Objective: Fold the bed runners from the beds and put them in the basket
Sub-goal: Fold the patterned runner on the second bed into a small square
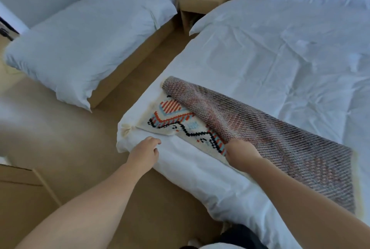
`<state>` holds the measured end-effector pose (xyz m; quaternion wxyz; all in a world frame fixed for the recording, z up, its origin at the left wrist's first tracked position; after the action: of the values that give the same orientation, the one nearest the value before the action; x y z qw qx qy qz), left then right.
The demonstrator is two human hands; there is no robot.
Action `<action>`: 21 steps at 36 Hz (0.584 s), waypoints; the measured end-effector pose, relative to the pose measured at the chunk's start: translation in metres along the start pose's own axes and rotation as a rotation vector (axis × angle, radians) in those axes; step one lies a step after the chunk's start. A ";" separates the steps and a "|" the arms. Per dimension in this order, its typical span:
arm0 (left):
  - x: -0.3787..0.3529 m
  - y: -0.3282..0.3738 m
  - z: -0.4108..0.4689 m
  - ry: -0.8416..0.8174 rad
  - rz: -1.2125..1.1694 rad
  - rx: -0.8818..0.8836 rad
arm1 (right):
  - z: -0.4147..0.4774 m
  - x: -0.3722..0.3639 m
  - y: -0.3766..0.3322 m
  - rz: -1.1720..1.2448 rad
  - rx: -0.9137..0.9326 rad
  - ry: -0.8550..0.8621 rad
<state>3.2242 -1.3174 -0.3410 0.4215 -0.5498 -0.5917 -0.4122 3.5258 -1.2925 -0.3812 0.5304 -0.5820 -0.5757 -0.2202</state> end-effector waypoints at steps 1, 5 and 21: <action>0.000 -0.002 0.005 -0.007 0.012 -0.005 | 0.005 -0.002 0.000 0.003 -0.015 -0.015; 0.001 -0.019 0.029 -0.024 0.066 -0.021 | 0.025 -0.014 -0.001 0.047 -0.052 -0.053; -0.097 -0.046 0.201 -0.081 0.278 -0.606 | 0.134 -0.135 -0.038 0.067 -0.404 -0.166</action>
<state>3.1734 -1.1585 -0.4955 0.2671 -0.7416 -0.3779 -0.4856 3.4113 -1.2433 -0.5299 0.3605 -0.7115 -0.5420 -0.2646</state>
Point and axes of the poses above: each hand's wrist, its own z-axis towards the middle knuckle, its own x-axis out of the back of the hand, y = z × x, the point moved 3 cm from there along z, towards the middle knuckle, and after that the axes turned 14 degrees about z, right-handed, at the moved point
